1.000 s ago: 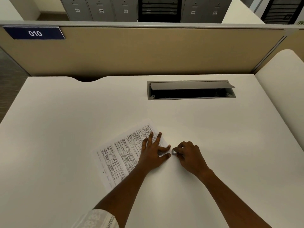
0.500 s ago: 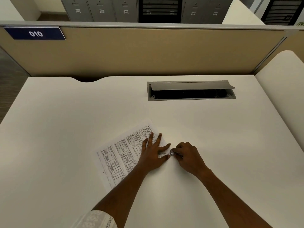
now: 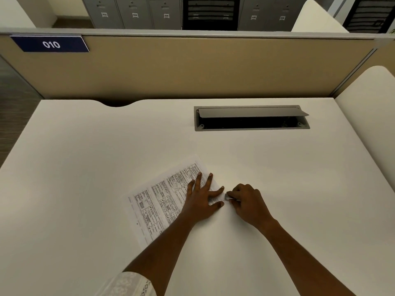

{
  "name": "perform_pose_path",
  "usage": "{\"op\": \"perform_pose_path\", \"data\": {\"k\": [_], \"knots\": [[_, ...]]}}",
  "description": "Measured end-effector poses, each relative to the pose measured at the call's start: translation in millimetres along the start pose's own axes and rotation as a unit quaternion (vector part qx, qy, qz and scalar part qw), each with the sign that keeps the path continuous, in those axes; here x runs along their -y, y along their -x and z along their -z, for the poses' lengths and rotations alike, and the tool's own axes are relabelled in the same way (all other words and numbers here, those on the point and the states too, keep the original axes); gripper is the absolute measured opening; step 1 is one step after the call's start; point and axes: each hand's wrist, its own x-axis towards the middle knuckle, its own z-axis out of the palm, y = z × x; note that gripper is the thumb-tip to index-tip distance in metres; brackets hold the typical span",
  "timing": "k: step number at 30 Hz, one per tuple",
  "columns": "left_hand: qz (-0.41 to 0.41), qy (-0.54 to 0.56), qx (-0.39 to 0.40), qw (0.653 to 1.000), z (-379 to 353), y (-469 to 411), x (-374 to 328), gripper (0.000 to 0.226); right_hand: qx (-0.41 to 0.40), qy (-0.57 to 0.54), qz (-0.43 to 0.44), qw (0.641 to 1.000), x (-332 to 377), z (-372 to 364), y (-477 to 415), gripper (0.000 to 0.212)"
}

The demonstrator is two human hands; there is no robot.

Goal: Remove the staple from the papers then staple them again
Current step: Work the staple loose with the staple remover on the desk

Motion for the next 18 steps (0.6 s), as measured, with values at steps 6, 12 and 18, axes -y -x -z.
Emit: {"op": "perform_pose_path", "data": {"k": [6,12,18], "knots": [[0.002,-0.005,0.005,1.0,0.0,0.3,-1.1,0.055,-0.002,0.03,0.026,0.999,0.9,0.3,3.6,0.024],[-0.002,-0.006,-0.001,1.0,0.1,0.0,-0.5,0.055,0.0,0.01,0.033,0.999,3.3,0.3,0.9,0.022],[-0.004,-0.005,-0.021,1.0,-2.2,1.6,-1.2,0.052,0.024,-0.016,0.023,0.999,3.5,0.5,-1.5,0.023]]}}
